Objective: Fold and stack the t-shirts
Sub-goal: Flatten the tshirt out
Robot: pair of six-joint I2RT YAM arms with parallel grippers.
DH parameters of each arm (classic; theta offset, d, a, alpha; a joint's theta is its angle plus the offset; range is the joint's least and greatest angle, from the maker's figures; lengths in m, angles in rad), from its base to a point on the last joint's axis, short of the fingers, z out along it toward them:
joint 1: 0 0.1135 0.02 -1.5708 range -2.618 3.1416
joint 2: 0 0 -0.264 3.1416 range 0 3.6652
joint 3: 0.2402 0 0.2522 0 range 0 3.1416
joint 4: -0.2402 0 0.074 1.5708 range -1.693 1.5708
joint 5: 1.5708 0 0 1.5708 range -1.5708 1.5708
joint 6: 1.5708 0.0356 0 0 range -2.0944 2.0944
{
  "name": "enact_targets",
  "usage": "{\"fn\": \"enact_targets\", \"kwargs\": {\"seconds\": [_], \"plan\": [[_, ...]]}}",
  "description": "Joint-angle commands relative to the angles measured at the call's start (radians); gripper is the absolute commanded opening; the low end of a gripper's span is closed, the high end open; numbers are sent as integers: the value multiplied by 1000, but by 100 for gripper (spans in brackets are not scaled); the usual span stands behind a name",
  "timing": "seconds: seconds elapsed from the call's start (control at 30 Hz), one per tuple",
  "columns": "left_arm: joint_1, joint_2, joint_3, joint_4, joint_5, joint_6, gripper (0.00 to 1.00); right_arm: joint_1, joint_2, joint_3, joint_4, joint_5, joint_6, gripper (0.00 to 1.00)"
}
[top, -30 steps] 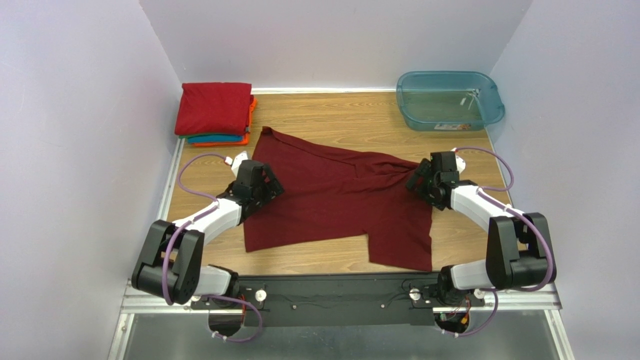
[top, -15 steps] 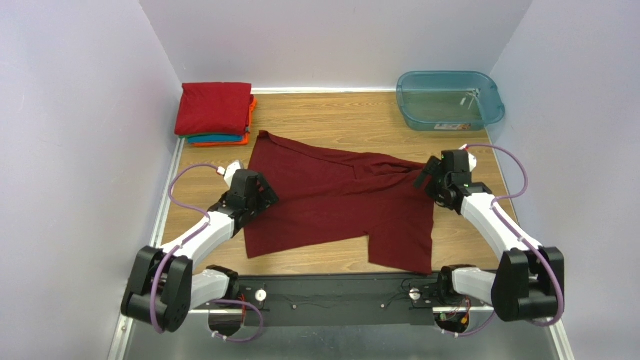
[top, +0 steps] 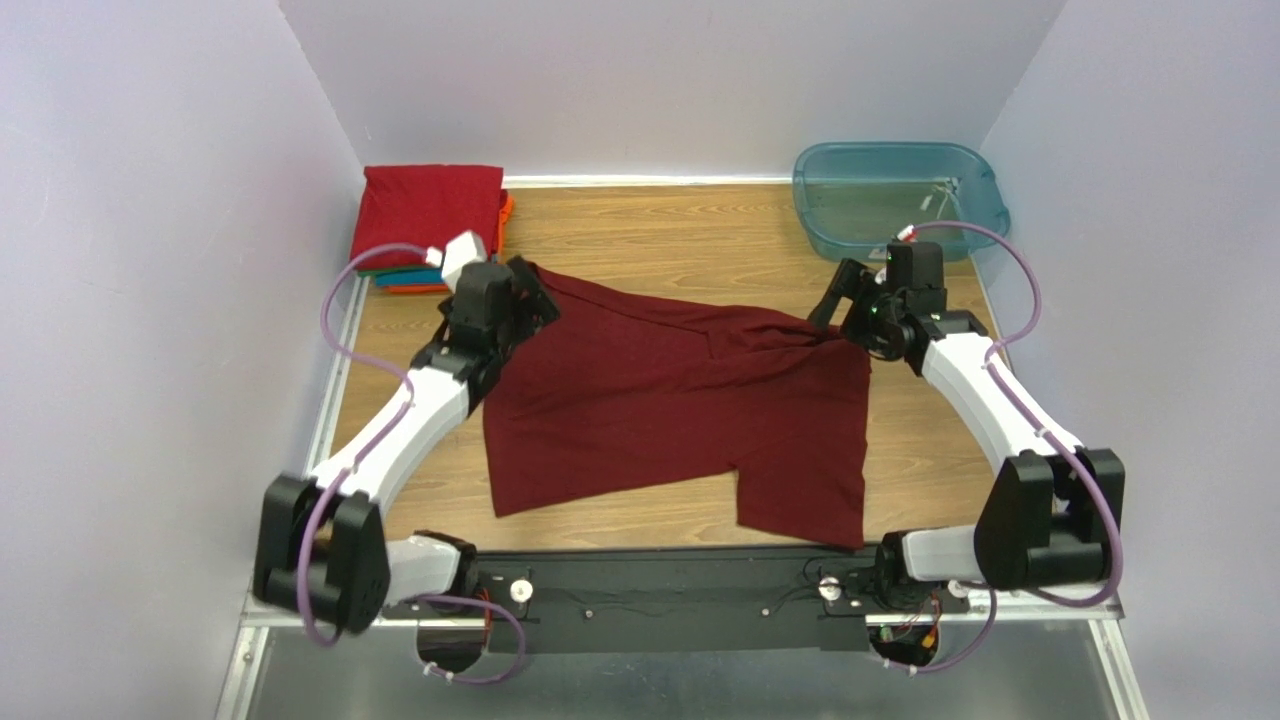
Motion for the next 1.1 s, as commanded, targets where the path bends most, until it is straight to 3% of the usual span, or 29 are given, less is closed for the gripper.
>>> {"fn": "enact_targets", "kwargs": {"seconds": [0.0, 0.17, 0.3, 0.4, 0.8, 0.87, 0.97, 1.0, 1.07], "plan": [[24, 175, 129, 31, -58, 73, 98, 6, 55, 82, -7, -41, -109, 100], [38, 395, 374, -7, -72, 117, 91, 19, 103, 82, 85, -33, -272, 98], [65, 568, 514, -36, -92, 146, 84, 29, 169, 108, 140, -114, -415, 96], [79, 665, 606, -80, -93, 160, 80, 33, 198, 114, 143, -159, -447, 97], [107, 892, 775, -116, -69, 168, 76, 45, 230, 119, 143, -94, -446, 100], [110, 928, 803, -116, -62, 166, 70, 48, 235, 117, 143, -93, -447, 100], [116, 954, 824, -113, -36, 166, 49, 53, 237, 111, 143, -94, -465, 100], [118, 957, 826, -107, -33, 168, 31, 55, 241, 111, 143, -94, -470, 100], [119, 957, 829, -105, -32, 171, 10, 61, 249, 111, 143, -90, -472, 100]]}}
